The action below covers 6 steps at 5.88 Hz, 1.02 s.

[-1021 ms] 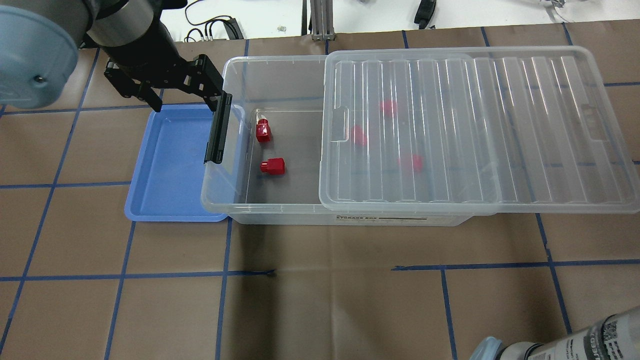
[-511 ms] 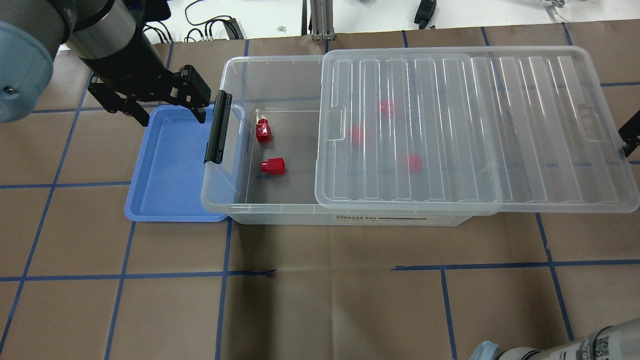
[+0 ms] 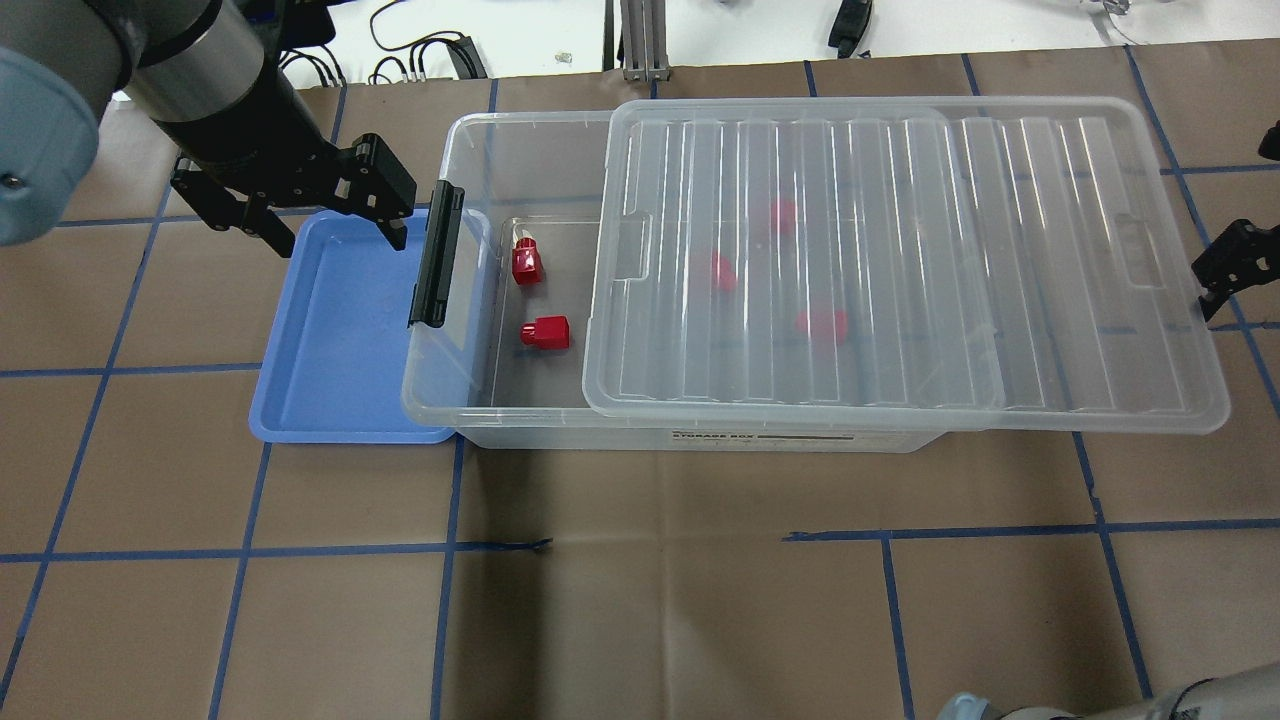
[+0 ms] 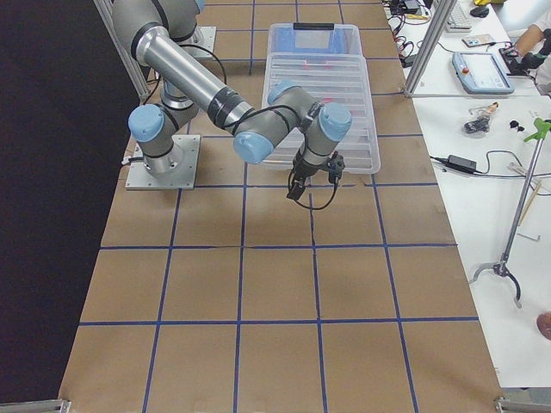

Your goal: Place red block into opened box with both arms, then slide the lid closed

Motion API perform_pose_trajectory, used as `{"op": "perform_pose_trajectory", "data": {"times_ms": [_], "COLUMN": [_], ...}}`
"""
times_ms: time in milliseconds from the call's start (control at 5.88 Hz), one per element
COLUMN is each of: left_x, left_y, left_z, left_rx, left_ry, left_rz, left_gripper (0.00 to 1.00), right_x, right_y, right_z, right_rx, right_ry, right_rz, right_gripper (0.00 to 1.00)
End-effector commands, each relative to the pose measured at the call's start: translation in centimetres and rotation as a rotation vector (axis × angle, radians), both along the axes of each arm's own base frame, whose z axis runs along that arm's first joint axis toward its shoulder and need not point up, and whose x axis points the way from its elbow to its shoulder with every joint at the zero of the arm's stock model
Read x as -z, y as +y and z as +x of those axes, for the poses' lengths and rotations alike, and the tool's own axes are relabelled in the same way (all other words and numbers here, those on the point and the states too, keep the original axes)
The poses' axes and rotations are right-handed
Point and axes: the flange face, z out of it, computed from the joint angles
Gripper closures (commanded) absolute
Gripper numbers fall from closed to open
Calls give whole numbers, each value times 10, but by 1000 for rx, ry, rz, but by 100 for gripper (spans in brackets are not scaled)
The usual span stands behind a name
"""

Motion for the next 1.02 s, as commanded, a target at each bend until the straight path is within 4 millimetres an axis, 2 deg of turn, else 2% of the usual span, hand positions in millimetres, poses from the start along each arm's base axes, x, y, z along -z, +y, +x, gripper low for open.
{"op": "perform_pose_trajectory", "data": {"times_ms": [0,170,511,851], "left_x": [2,2,3,4], "left_y": [7,10,10,8], "left_z": [-1,1,1,2], "left_rx": [5,5,3,2], "left_ry": [2,-2,7,7], "left_rz": [13,11,11,9], "left_gripper": [1,2,1,1], "right_x": [1,1,-1,-2], "right_y": [2,-4,-6,-16], "right_z": [35,56,61,97], "right_rx": [-49,-78,-88,-136], "right_ry": [-13,-32,-33,-43], "right_rz": [1,-10,-18,-32], "right_gripper": [0,0,0,0]}}
